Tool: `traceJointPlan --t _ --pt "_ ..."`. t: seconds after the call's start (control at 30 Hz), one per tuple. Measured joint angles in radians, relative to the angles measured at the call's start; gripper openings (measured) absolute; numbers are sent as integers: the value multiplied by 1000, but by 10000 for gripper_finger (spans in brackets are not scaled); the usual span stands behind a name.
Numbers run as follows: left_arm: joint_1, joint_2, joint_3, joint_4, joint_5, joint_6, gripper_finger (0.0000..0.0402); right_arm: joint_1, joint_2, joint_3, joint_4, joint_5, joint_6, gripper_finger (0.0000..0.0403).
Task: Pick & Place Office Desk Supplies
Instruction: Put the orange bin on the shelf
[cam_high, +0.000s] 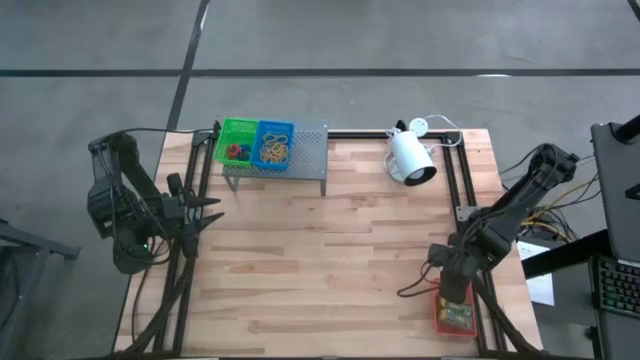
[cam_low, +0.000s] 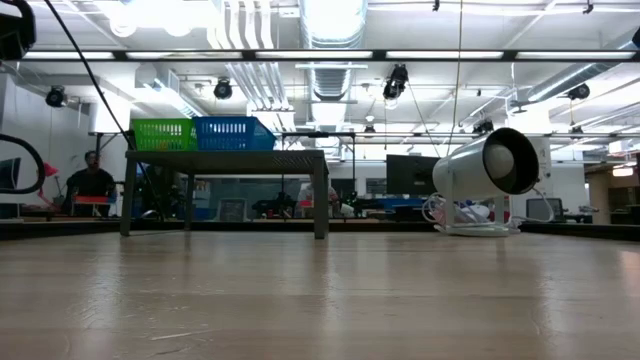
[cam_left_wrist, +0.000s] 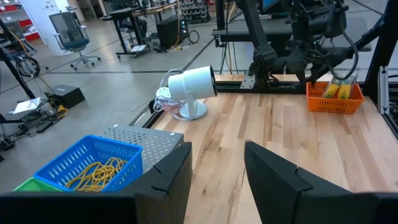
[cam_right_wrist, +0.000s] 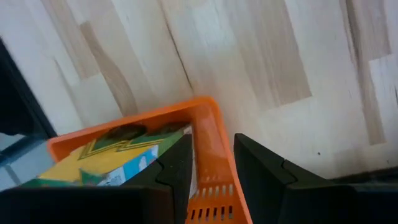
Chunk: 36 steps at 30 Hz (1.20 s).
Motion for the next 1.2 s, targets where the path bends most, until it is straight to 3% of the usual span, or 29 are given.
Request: traceJointPlan --t 0.73,1.2 --pt "0 0 0 0 0 0 152 0 160 -6 85 -40 -78 116" --pt "0 0 0 0 0 0 152 0 146 1 110 -54 -76 116"
